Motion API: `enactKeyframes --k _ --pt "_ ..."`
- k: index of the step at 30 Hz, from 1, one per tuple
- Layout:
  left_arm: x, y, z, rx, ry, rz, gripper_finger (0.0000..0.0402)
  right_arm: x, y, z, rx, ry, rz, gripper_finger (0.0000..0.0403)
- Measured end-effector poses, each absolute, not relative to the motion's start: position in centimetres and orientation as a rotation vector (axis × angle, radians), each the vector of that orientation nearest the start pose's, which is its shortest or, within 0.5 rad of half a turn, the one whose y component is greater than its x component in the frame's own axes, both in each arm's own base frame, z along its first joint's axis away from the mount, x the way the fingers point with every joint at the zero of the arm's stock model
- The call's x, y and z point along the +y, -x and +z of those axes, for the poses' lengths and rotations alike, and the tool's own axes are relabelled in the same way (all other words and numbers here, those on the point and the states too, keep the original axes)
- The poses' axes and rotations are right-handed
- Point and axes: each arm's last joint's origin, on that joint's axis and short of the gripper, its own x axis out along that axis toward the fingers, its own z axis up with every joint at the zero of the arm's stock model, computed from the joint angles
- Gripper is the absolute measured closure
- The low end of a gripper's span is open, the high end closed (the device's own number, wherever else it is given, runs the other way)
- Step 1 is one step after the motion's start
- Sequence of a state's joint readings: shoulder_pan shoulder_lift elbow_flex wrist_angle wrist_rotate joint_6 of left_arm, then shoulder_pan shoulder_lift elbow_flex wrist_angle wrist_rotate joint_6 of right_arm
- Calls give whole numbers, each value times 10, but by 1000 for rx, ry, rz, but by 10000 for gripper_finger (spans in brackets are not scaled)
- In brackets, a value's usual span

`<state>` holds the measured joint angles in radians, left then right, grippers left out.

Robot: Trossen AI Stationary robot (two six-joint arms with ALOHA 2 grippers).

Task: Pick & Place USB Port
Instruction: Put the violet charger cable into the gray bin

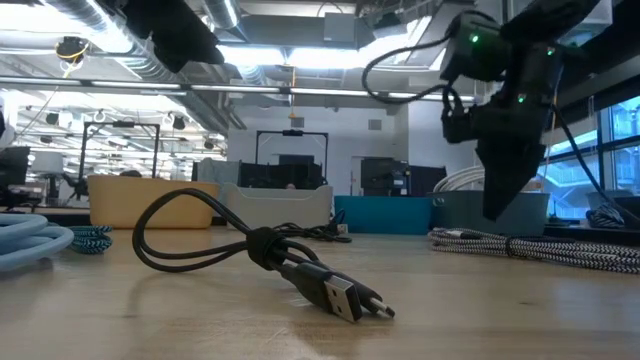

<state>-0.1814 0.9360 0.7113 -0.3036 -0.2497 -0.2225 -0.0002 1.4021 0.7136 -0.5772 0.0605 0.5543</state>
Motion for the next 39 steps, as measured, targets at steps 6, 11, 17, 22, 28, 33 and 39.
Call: enactKeyframes --k 6,11,17,22,28,33,39 --pt "-29 -197 270 519 103 119 258 -1 -242 144 1251 -435 -372 273" --pt "-29 -198 268 528 99 126 258 2 -247 132 1289 -411 -368 274" --pt "-29 -201 267 534 96 130 258 1 -248 128 1306 -394 -391 322" --pt "-29 -201 266 535 89 152 258 2 -245 133 1287 -398 -394 386" --pt "-28 -201 267 525 83 178 258 9 -236 161 1243 -401 -403 386" --pt "-26 -204 269 450 71 243 258 18 -231 203 1084 -374 -402 386" --pt "-26 -213 264 132 -30 210 258 30 -238 257 726 -303 -264 387"
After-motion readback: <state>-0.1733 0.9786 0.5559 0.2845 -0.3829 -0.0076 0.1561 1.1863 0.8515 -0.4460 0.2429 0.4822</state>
